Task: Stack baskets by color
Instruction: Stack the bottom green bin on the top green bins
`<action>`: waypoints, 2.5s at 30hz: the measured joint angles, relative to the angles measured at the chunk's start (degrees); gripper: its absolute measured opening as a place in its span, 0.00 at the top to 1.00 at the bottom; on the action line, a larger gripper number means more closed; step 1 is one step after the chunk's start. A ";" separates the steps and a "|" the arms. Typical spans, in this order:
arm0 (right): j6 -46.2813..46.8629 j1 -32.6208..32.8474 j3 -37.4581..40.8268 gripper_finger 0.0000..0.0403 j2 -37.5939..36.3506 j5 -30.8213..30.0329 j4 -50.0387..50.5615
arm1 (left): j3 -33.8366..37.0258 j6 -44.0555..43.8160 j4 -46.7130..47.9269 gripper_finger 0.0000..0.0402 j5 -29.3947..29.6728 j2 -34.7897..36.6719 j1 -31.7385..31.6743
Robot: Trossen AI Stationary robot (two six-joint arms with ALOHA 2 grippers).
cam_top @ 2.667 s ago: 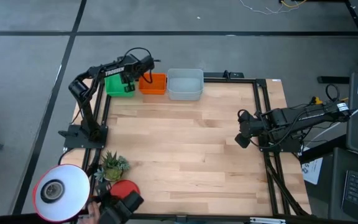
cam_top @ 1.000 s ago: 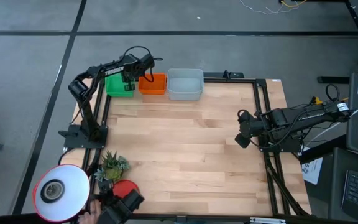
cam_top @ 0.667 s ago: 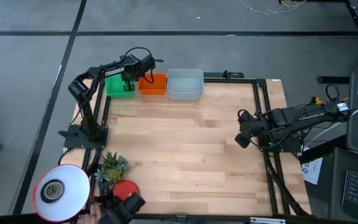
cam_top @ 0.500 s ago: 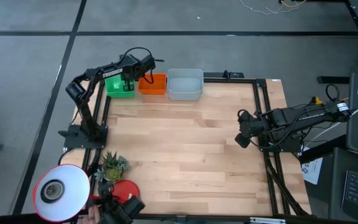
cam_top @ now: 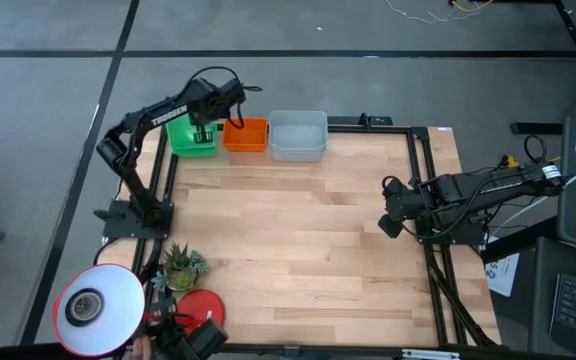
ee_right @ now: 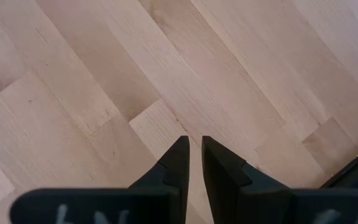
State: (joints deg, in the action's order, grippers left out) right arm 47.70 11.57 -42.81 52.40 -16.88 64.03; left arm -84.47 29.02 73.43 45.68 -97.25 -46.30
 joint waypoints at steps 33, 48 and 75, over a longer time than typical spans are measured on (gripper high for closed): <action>-0.21 -0.01 0.00 0.89 0.00 0.00 0.02 | 0.09 6.25 2.73 0.97 -6.02 -5.54 -0.44; -0.42 0.00 0.00 0.89 0.00 0.39 0.02 | 0.09 8.83 8.22 0.74 -4.36 -5.55 0.02; -1.46 0.00 0.00 0.89 0.00 0.07 0.03 | 13.92 -11.62 -12.22 0.75 9.47 -5.55 1.53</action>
State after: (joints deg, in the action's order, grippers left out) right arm 46.24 11.57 -42.81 52.40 -16.82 64.06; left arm -70.55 17.40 61.20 55.16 -102.80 -44.78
